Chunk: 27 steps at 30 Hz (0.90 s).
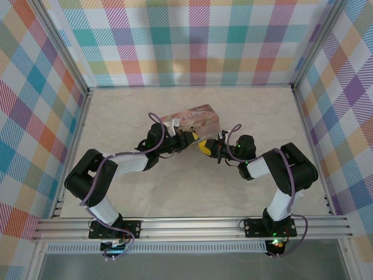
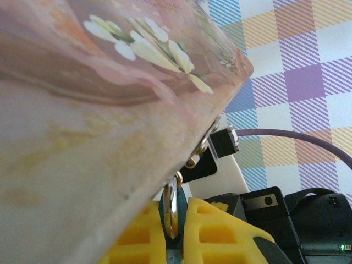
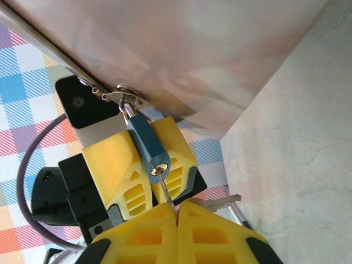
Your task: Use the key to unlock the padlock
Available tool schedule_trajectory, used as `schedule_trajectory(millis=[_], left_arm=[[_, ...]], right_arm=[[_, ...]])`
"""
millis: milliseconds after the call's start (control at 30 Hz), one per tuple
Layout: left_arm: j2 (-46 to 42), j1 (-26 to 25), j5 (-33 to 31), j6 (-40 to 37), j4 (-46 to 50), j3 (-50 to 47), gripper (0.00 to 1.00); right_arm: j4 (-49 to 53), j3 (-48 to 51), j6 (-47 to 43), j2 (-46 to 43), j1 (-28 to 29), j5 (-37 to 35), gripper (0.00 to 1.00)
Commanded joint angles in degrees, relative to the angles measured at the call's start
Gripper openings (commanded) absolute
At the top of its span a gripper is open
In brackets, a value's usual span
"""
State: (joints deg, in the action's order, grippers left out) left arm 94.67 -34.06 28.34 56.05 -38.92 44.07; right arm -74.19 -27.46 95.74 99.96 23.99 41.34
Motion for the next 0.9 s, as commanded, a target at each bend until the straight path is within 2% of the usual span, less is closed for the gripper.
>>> schedule_trajectory(millis=[0, 133, 500, 667, 867], left_arm=[[-0.8, -4.6, 19.1, -0.3, -5.2, 0.8, 0.00], [-1.1, -4.6, 20.2, 0.6, -6.3, 0.7, 0.00], [-1.3, -4.4, 20.6, 1.8, -6.3, 1.1, 0.00], [-1.2, -3.7, 19.3, 1.6, -5.2, 0.8, 0.00], [-1.7, -2.1, 15.5, 0.6, -0.8, 0.2, 0.00]], right_arm=[[-6.5, -6.0, 2.9, 2.4, -0.6, -5.1, 0.00], [-6.5, -7.9, -3.3, 3.0, -1.3, -3.0, 0.02], [-6.4, -9.6, -12.7, 4.5, -1.4, 0.4, 0.10], [-6.4, -8.8, -12.6, 3.5, -1.5, 0.3, 0.10], [-6.4, -6.1, -11.2, 2.3, -1.6, 0.2, 0.17]])
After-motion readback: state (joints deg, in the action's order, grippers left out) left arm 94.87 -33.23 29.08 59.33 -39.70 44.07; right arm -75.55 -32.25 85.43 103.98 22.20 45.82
